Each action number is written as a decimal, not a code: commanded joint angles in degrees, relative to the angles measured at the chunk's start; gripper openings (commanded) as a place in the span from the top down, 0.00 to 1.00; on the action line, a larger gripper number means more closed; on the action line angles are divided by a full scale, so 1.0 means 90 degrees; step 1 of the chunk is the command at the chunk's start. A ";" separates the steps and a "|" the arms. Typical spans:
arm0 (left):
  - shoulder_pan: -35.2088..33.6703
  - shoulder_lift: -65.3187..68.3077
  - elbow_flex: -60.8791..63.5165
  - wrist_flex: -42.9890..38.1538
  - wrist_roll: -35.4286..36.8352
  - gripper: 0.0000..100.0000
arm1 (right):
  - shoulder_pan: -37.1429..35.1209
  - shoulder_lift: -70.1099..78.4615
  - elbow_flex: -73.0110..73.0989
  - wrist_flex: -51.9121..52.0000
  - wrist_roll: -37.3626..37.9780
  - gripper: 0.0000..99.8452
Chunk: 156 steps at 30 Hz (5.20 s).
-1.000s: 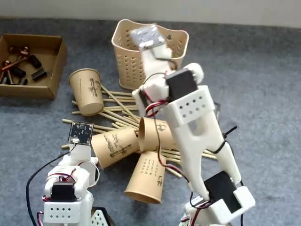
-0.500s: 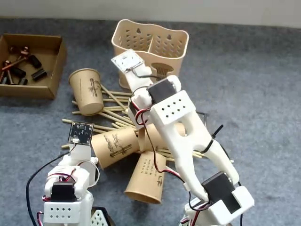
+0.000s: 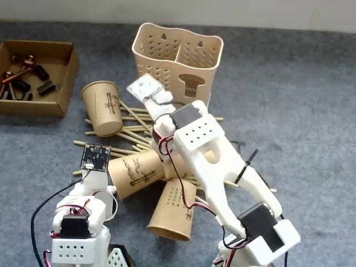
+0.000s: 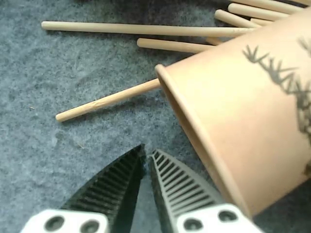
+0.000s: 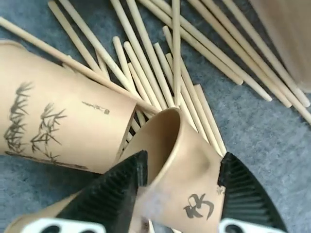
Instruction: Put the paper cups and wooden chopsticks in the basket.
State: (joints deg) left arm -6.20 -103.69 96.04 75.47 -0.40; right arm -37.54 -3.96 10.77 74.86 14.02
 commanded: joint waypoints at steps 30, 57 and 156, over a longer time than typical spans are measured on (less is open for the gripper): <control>0.0093 -0.0034 0.0132 0.0020 -0.0010 0.99 | 0.1118 -0.1480 -0.0425 0.0943 0.1289 0.99; 0.0093 -0.0034 0.0132 0.0020 -0.0010 0.99 | 0.1128 -0.3609 -0.0444 -0.1646 0.1250 0.99; 0.0093 -0.0034 0.0132 0.0020 -0.0010 0.99 | 0.2437 -0.1626 -0.0151 -0.4752 -0.2442 0.88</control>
State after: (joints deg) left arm -6.20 -103.69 96.04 75.47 -0.40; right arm -13.19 -12.84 8.92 31.16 -8.04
